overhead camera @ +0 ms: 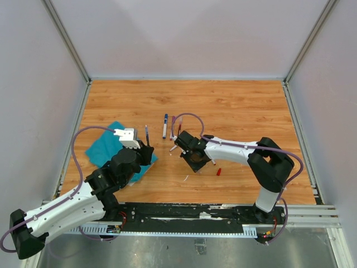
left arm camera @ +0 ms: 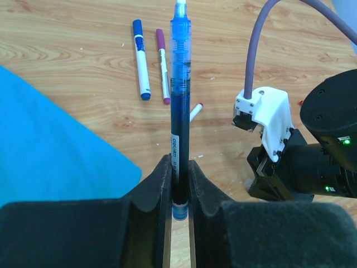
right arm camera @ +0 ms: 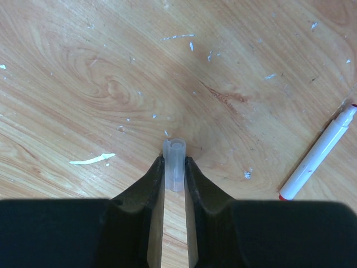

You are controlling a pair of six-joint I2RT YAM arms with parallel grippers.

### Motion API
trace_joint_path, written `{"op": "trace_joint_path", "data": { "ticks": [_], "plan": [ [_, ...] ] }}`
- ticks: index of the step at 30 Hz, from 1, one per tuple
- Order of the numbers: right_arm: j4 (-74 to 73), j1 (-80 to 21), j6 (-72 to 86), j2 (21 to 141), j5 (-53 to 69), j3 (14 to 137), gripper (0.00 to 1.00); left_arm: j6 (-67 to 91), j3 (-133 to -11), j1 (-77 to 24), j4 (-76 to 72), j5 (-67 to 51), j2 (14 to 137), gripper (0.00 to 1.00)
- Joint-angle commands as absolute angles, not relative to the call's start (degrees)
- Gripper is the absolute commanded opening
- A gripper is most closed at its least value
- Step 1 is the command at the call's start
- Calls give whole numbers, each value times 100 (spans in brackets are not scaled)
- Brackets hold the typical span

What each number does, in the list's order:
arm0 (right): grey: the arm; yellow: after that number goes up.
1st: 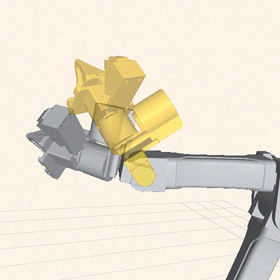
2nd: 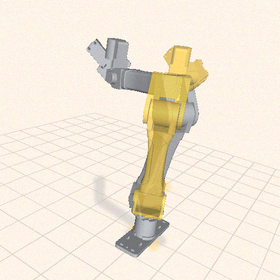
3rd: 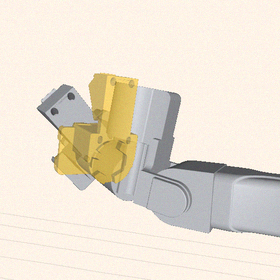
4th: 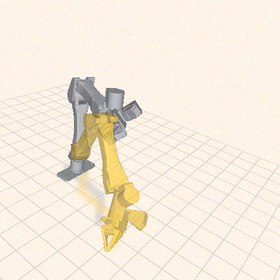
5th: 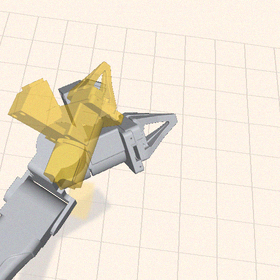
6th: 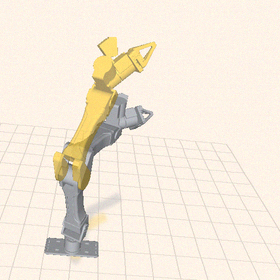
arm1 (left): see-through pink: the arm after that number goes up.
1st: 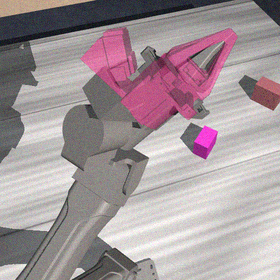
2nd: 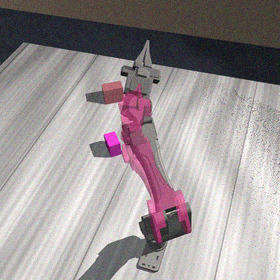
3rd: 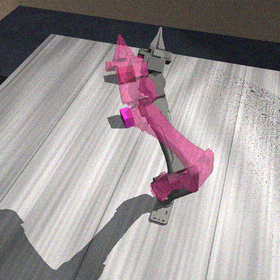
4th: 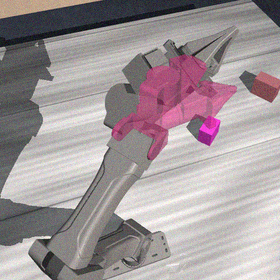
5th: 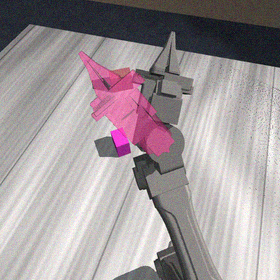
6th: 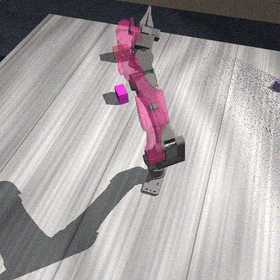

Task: Insert the pens into the pen caps
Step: Insert the pen cap onto the pen.

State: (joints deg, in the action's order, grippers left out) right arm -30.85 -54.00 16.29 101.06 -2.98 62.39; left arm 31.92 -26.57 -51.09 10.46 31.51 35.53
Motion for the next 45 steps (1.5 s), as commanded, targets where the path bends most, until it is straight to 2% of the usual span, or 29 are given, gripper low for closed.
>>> {"op": "trace_joint_path", "data": {
  "ticks": [1, 5, 7, 9, 11, 20, 32, 40, 45],
  "plan": [
    [-3489, -5353, 1624, 10468, -504, 5931, 12, 3171, -2838, -5136, 785, 3151, 3589, 0],
    [-3383, -5290, 1492, 10040, -594, 5793, 3, 3161, -2841, -5133, 659, 2980, 3675, 1],
    [-3244, -5204, 1433, 9755, -490, 5681, 1, 3115, -2803, -5133, 492, 2854, 3705, 6],
    [-3060, -5117, 1416, 9430, -324, 5527, 1, 3018, -2759, -5133, 309, 2689, 3737, 7],
    [-2869, -5068, 1422, 9008, -270, 5370, 1, 2922, -2735, -5133, 171, 2502, 3790, 1],
    [-1560, -4771, 1814, 7249, -129, 4562, 1, 2510, -2631, -5135, -497, 1338, 4507, 1],
    [553, -3584, 3337, 5967, 1166, 3227, 1, 2663, -2993, -5731, -1184, 1283, 5704, 0],
    [2356, -3485, 4052, 5017, 1546, 2302, 1, 2552, -2898, -6175, -2283, 809, 6121, 1],
    [2574, -3481, 4316, 4467, 1353, 2151, 1, 2462, -2945, -6366, -2665, 740, 6307, 0]
  ]
}}
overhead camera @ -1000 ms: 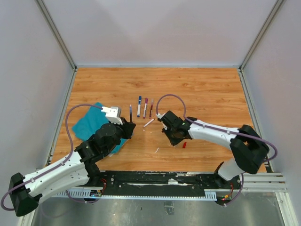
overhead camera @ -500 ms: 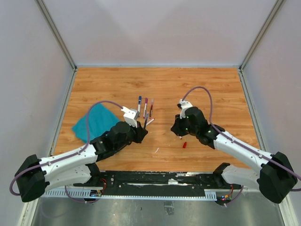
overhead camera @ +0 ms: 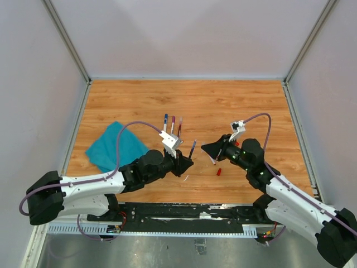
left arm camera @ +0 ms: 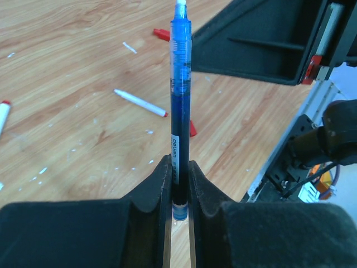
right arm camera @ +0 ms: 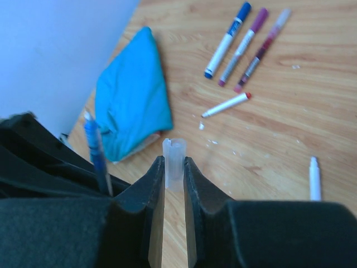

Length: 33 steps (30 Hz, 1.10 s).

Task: Insert the pens into the pen caps
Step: Insert the pen cap onto the pen.

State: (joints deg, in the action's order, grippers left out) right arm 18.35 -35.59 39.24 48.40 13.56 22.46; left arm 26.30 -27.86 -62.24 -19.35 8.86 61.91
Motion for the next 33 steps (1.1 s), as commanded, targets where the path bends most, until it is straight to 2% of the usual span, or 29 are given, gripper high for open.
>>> {"op": "trace_joint_path", "data": {
  "ticks": [1, 12, 26, 33],
  "plan": [
    [2566, -3481, 4398, 4370, 1286, 2134, 1, 2435, -2963, -6393, -2702, 724, 6340, 0],
    [2634, -3481, 5008, 3733, 762, 2123, 1, 2369, -3064, -6569, -2838, 703, 6513, 0],
    [3839, -3485, 5672, 3868, 596, 1879, 1, 2293, -3026, -6623, -2746, 716, 6443, 0],
    [4037, -3485, 5667, 4031, 901, 1964, 1, 2280, -3028, -6627, -2716, 737, 6425, 1]
  ]
}}
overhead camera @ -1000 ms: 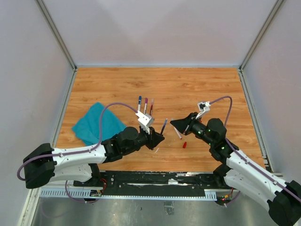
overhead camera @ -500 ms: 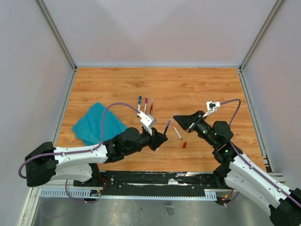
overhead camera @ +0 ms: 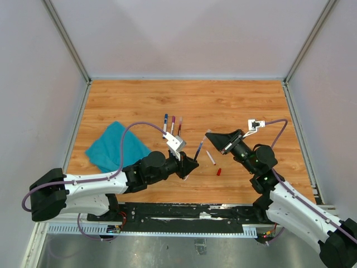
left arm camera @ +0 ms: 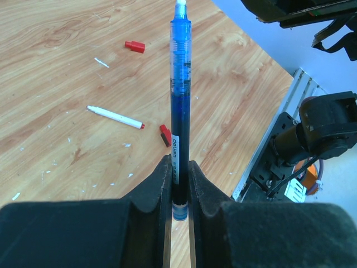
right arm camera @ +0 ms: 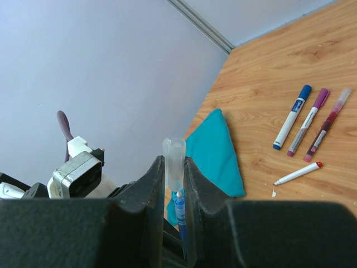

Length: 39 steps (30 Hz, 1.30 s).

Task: Insert the pens into the pen caps
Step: Insert the pen cap onto the pen.

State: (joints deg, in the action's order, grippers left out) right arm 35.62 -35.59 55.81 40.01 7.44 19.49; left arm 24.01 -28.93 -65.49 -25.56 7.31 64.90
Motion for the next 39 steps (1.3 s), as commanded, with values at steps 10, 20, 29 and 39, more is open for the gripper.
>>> {"op": "trace_joint_path", "data": {
  "ticks": [10, 20, 29, 39],
  "plan": [
    [3723, -3481, 5484, 4073, 1020, 2003, 1, 2277, -3006, -6644, -2730, 744, 6407, 0],
    [3577, -3483, 5374, 4334, 1302, 2177, 1, 2268, -2998, -6647, -2716, 783, 6378, 1],
    [3524, -3481, 5185, 4326, 1628, 2204, 1, 2293, -2980, -6653, -2700, 849, 6345, 0],
    [3287, -3480, 4906, 4232, 1815, 2172, 3, 2355, -2975, -6648, -2740, 955, 6288, 1]
  ]
}}
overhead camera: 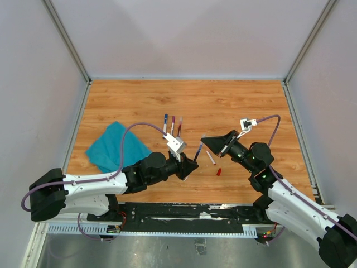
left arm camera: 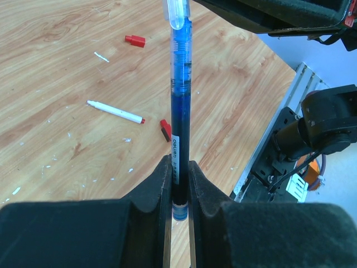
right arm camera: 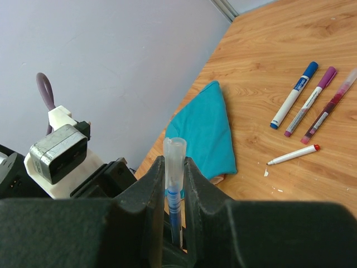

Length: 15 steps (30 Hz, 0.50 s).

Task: Insert the pens into the pen caps
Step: Insert the pen cap onto the pen.

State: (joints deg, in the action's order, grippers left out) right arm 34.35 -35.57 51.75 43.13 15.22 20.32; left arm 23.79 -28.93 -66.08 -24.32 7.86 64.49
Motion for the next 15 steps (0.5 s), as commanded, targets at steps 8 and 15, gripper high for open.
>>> {"op": "trace_joint_path", "data": {
  "ticks": [8, 15],
  "plan": [
    [3279, -3488, 4811, 4155, 1838, 2110, 5, 2421, -3006, -6645, -2769, 1086, 6255, 0],
    [3296, -3523, 4658, 4143, 1871, 2053, 6, 2509, -3032, -6647, -2786, 1160, 6255, 0]
  ]
}}
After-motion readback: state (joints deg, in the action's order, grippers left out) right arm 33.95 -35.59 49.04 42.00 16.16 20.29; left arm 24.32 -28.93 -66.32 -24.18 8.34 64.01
